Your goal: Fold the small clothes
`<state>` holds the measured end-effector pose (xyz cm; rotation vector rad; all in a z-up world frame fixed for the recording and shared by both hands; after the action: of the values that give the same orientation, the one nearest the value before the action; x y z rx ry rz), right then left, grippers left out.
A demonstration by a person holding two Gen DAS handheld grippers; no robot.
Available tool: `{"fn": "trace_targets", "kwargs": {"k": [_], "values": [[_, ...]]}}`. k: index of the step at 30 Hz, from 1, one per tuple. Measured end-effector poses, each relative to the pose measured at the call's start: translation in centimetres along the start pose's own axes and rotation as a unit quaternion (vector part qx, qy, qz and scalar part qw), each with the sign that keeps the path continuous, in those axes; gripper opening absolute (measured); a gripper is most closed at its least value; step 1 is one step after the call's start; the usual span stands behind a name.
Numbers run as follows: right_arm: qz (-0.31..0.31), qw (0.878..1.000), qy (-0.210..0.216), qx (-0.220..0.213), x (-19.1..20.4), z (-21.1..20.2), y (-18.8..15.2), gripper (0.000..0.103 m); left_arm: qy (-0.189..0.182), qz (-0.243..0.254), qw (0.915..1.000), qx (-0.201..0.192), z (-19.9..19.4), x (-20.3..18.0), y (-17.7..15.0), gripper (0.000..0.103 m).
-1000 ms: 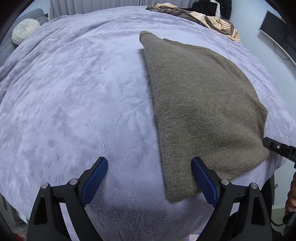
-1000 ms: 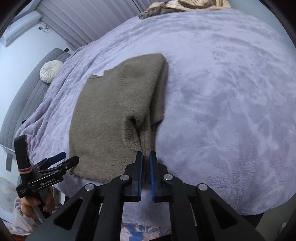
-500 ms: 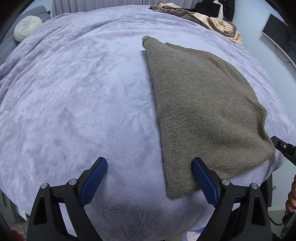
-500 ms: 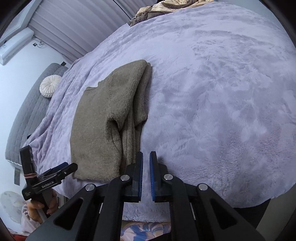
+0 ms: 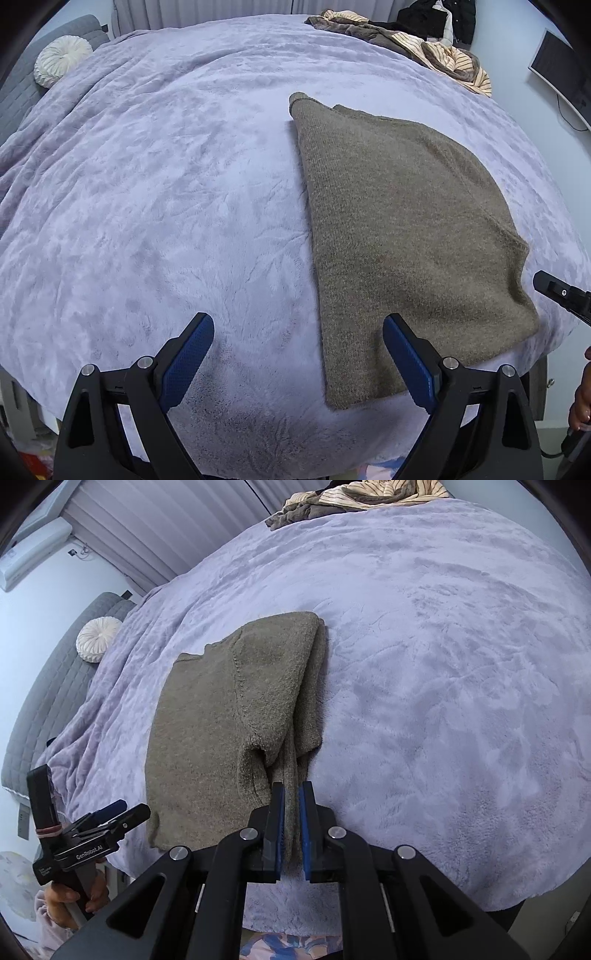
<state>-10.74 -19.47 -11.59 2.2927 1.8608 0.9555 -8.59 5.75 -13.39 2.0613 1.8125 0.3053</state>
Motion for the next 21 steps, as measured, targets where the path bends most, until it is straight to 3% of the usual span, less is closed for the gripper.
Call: {"fn": "trace_targets", "kwargs": {"k": [1,2,3,4,7,9,13,15,21], "values": [[-0.003,1.0,-0.007,0.001,0.2,0.0,0.3,0.034,-0.001,0.0,1.0,-0.005,-0.2,-0.2,0.3,0.093],[-0.004,1.0,-0.01,0.0,0.4,-0.1,0.5,0.057,0.0,0.001,1.0,-0.009,-0.4,-0.3,0.6,0.094],[-0.006,1.0,-0.011,-0.002,0.8,-0.2,0.8,0.065,0.002,0.002,0.9999,-0.012,-0.5,-0.4,0.9,0.098],[-0.009,1.0,-0.012,-0.004,1.1,-0.3,1.2,0.065,0.003,0.001,0.9999,-0.015,-0.7,-0.5,1.2,0.103],[-0.017,1.0,-0.021,-0.005,2.0,-0.5,2.2,0.066,0.0,0.002,0.9998,-0.021,-1.2,-1.0,1.9,0.103],[-0.021,0.999,-0.025,-0.004,2.5,-0.6,2.7,0.077,0.007,0.002,0.9997,-0.024,-1.4,-1.1,2.2,0.103],[-0.048,0.996,-0.071,-0.009,3.1,-0.6,3.5,0.086,0.015,-0.004,0.9995,-0.026,-1.8,-1.1,3.0,0.103],[-0.057,0.995,-0.086,-0.014,3.4,-0.6,3.7,0.1,0.029,-0.01,0.9991,-0.03,-2.0,-0.8,3.4,0.103],[-0.06,0.993,-0.101,-0.004,4.4,-0.1,3.4,0.102,0.058,-0.021,0.9974,-0.036,-2.5,-0.1,4.4,0.103]]}}
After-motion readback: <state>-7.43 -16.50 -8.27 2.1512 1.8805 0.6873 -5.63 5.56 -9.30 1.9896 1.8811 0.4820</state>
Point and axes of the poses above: each gripper's, at about its wrist camera, not at the fingertips, and z roughly the way its jaws point, x to its left, y to its top, the point moved 10 cm from there along z, roughly the way its jaws point, and after that the axes turned 2 degrees about z, right-handed, at the moved point
